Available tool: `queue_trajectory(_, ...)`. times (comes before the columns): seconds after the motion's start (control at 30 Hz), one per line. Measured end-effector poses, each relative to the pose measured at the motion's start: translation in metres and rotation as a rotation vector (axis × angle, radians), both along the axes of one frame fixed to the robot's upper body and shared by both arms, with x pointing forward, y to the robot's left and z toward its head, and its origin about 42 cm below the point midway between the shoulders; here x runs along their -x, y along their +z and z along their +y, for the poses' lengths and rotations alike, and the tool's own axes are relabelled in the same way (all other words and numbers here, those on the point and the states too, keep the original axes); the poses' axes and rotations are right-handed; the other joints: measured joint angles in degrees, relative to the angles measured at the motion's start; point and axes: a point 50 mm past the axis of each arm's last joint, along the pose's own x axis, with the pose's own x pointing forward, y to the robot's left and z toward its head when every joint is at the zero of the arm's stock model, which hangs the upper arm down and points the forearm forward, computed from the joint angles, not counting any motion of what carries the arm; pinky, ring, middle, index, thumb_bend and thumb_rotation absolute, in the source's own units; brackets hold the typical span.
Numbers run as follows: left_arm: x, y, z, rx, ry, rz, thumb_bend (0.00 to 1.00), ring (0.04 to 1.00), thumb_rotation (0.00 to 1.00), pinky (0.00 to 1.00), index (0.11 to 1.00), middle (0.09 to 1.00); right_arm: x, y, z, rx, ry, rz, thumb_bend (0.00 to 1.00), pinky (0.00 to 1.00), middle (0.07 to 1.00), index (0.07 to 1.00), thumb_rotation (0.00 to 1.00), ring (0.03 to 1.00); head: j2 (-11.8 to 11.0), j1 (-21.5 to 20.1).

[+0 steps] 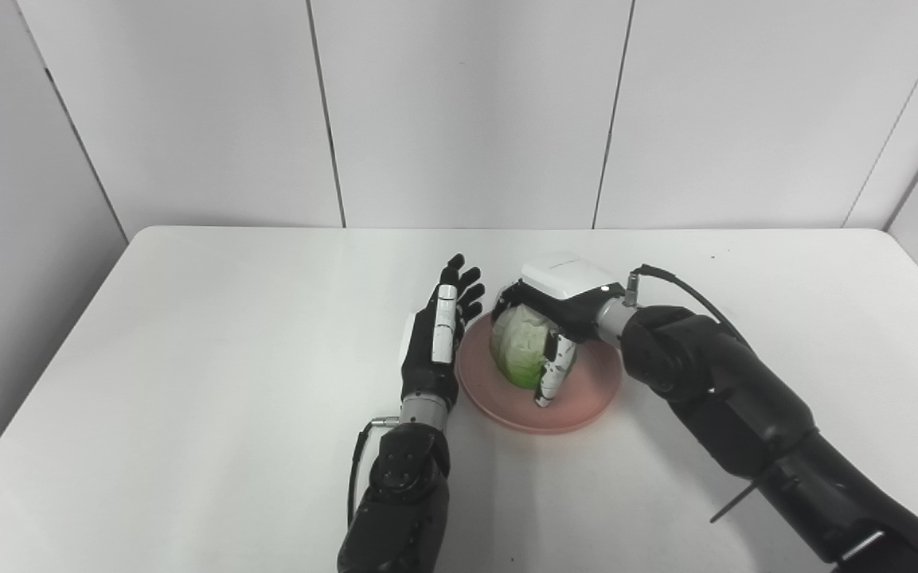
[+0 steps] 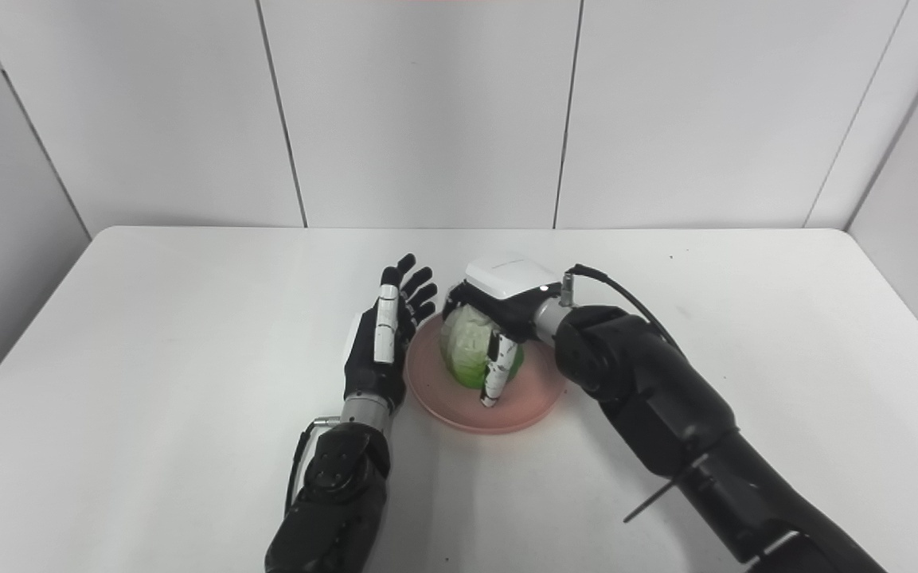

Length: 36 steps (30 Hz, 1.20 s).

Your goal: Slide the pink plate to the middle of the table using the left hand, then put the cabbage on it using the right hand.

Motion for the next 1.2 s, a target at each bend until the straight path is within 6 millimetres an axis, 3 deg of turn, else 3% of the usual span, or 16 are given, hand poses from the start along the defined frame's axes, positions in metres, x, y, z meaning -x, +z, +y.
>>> queue_trajectory(0.03,0.0,0.0,0.0,0.002,0.002,0.001,0.73,0.88,1.0,0.9,0.937,0.89,0.001,0.003,0.0,0.008,0.002,-0.005,0.52,0.45,0.684,0.498,0.16,0.574,0.0,0.0)
queue_trajectory(0.07,0.0,0.0,0.001,0.006,0.004,0.003,0.74,0.884,1.0,0.89,0.935,0.89,0.003,0.005,0.0,0.01,0.0,-0.007,0.74,0.51,0.762,0.645,0.41,0.668,0.0,0.0)
queue_trajectory(0.17,0.0,-0.001,0.0,0.006,-0.001,0.018,0.72,0.891,1.0,0.87,0.947,0.902,0.008,0.014,-0.001,0.01,0.003,0.001,0.89,0.62,0.865,0.788,0.62,0.803,0.2,-0.4)
queue_trajectory(0.23,0.0,-0.001,0.0,0.007,-0.002,0.019,0.73,0.894,1.0,0.88,0.959,0.909,0.011,0.02,-0.002,-0.002,0.009,0.007,0.94,0.67,0.879,0.806,0.66,0.838,0.2,-1.0)
queue_trajectory(0.27,0.0,-0.001,0.0,0.007,-0.001,0.019,0.74,0.904,0.99,0.9,0.961,0.916,0.013,0.022,-0.002,-0.004,0.015,0.008,0.98,0.74,0.884,0.809,0.68,0.872,0.2,-1.0)
queue_trajectory(0.37,0.0,-0.001,0.0,0.033,0.005,0.024,0.74,0.903,1.0,0.91,0.954,0.915,0.017,0.024,-0.006,-0.001,0.02,0.007,1.0,0.83,0.89,0.826,0.73,0.9,0.2,-1.0)
queue_trajectory(0.43,0.0,0.0,-0.001,0.035,0.004,0.024,0.74,0.911,1.0,0.91,0.931,0.917,0.018,0.025,-0.01,0.004,0.021,0.007,1.0,0.94,0.921,0.916,0.82,0.928,0.3,-1.6)
queue_trajectory(0.53,0.0,-0.001,-0.002,0.031,0.0,0.021,0.72,0.911,1.0,0.91,0.981,0.925,0.018,0.026,-0.02,-0.02,0.02,0.026,1.0,0.99,0.957,0.989,0.88,0.945,0.5,-2.1)
queue_trajectory(0.7,0.001,0.0,-0.001,-0.004,-0.004,0.0,0.73,0.896,1.0,0.87,0.929,0.905,0.023,0.026,-0.045,-0.148,-0.012,0.006,1.0,1.0,0.979,1.0,0.92,0.963,0.4,-3.0)
queue_trajectory(0.77,0.001,0.0,0.0,-0.014,-0.003,-0.002,0.71,0.896,1.0,0.87,0.92,0.903,0.026,0.022,-0.056,-0.242,-0.043,0.001,1.0,1.0,0.985,1.0,0.91,0.967,0.3,-3.1)
queue_trajectory(0.87,0.0,0.0,0.002,-0.015,0.0,-0.003,0.7,0.921,0.99,0.9,0.952,0.928,0.03,0.015,-0.075,-0.477,-0.124,0.002,0.89,0.92,0.999,1.0,0.94,0.99,0.3,-3.7)
queue_trajectory(0.97,0.0,0.0,0.005,0.002,0.003,-0.013,0.7,0.937,0.98,0.92,0.988,0.953,0.032,-0.001,-0.09,-0.81,-0.269,0.001,0.82,0.98,1.0,1.0,0.99,0.999,0.1,-4.7)
queue_trajectory(1.03,-0.001,0.001,0.007,0.008,-0.005,-0.026,0.73,0.961,1.0,0.97,0.991,0.973,0.032,-0.024,-0.095,-1.036,-0.361,0.058,0.79,1.0,1.0,1.0,1.0,1.0,0.3,-5.2)
queue_trajectory(1.2,0.003,0.001,0.014,-0.005,-0.025,-0.016,0.71,0.975,1.0,1.0,0.972,0.973,0.053,-0.089,-0.097,-1.542,-0.526,0.262,0.85,1.0,1.0,1.0,0.98,1.0,0.1,-6.2)
